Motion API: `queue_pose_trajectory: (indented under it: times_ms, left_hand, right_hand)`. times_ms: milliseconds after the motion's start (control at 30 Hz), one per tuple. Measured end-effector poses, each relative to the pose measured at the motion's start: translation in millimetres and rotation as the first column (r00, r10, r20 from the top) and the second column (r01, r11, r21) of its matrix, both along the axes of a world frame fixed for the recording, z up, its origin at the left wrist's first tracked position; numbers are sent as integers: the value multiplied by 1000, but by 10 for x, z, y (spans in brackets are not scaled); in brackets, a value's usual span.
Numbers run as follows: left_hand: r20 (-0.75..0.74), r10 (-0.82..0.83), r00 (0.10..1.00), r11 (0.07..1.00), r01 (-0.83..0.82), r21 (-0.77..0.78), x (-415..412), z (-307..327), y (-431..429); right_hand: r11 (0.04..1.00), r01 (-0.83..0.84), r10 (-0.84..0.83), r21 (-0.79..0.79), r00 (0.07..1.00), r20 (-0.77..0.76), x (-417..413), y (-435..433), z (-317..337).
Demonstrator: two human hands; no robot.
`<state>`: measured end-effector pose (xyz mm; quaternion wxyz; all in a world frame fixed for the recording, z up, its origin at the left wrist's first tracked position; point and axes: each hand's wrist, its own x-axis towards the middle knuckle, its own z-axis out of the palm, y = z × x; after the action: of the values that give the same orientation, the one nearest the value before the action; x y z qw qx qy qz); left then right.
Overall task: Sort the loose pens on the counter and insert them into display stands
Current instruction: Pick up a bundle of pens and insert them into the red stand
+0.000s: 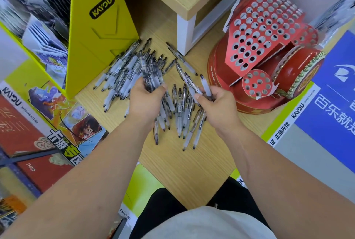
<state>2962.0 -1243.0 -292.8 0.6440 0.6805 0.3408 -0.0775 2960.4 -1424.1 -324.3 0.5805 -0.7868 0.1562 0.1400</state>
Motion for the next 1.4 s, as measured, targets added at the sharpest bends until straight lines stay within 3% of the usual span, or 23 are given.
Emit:
queue_pose_trajectory:
  times_ms: [200, 367, 467, 633, 833, 1000, 1167, 1400]
  left_hand:
    - [109, -48, 993, 993, 35, 116, 50, 106, -33]
    - [162, -20, 987, 995, 4, 97, 108, 165, -24]
    - [121, 10, 993, 999, -16, 52, 71, 181, -39]
    - [-92, 86, 992, 996, -86, 8, -180, 49, -13]
    - [-142, 80, 987, 973, -108, -205, -479, 9, -65]
    - [-116, 111, 987, 888, -151, -434, -599, 112, -199]
    - [-182, 189, 965, 796, -260, -547, -707, 187, -238]
    - [-94, 1, 996, 791, -59, -609, -737, 395, -441]
  right_hand:
    - [998, 37, -41, -54, 996, -81, -53, -49, -64]
    - [991, 130, -132, -23, 975, -181, -95, -93, -59]
    - [993, 97, -107, -73, 982, -158, -139, -107, -62]
    - [993, 19, -34, -120, 992, -120, -168, -54, 5]
    - [979, -47, 82, 200, 983, -167, -178, 144, 292]
    - [946, -24, 111, 323, 961, -252, -333, 271, 421]
    - [974, -19, 62, 224, 981, -186, -426, 247, 566]
    - [991, -74, 92, 115, 983, -157, -539, 7, 880]
